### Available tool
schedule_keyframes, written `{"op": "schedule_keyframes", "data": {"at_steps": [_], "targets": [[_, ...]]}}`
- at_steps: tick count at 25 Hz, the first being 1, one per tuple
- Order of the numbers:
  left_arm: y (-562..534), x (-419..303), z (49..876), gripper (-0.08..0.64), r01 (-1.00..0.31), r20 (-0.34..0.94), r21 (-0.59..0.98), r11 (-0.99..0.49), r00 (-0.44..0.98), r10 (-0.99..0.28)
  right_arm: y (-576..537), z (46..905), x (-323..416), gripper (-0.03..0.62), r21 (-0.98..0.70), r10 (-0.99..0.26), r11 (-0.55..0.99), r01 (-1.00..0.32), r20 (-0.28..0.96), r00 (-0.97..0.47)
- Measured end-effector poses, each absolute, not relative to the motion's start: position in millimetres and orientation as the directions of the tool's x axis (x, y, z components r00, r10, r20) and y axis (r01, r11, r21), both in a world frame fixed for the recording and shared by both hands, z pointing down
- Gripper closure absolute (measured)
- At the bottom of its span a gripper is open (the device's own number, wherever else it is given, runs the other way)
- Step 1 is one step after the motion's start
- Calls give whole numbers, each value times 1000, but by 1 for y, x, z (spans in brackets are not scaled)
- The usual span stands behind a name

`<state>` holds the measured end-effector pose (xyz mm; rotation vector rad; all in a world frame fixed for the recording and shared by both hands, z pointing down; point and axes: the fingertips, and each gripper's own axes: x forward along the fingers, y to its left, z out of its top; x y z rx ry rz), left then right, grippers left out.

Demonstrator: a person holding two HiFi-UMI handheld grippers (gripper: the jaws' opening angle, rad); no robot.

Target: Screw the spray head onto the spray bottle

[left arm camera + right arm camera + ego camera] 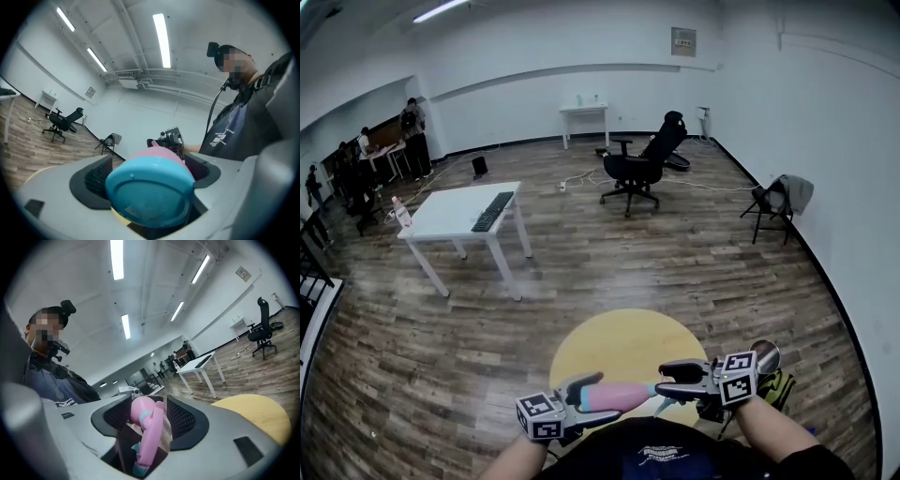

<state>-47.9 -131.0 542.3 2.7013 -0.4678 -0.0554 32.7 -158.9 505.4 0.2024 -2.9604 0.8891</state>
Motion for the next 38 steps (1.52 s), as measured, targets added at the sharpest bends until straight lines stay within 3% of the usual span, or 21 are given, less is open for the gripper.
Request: {"op": "schedule_keyframes", "data": {"at_steps": [5, 6, 8, 9, 14, 21, 38], "targets": [[-142, -65, 530, 64, -294, -87, 489, -821, 920, -381, -193, 481, 73, 327, -569, -281, 797, -203, -51, -958], [-144, -71, 527, 64, -288, -115, 512, -809, 911, -397, -203, 480, 86, 355, -588, -338, 776, -228, -82, -938], [-149, -82, 523, 64, -278, -166, 550, -788, 888, -429, -220, 481, 112, 541, -641, -453, 717, -272, -132, -882], [-151, -87, 521, 64, -275, -186, 564, -779, 876, -444, -225, 484, 122, 575, -676, -491, 687, -268, -160, -856], [-160, -108, 521, 64, -287, -232, 615, -735, 824, -516, -232, 491, 140, 581, -733, -567, 644, -219, -265, -780], [-164, -118, 524, 64, -323, -223, 628, -708, 797, -562, -236, 507, 131, 580, -698, -559, 660, -278, -208, -803], [-164, -127, 527, 64, -352, -212, 632, -690, 778, -591, -240, 510, 111, 580, -679, -492, 691, -247, -191, -849]]}}
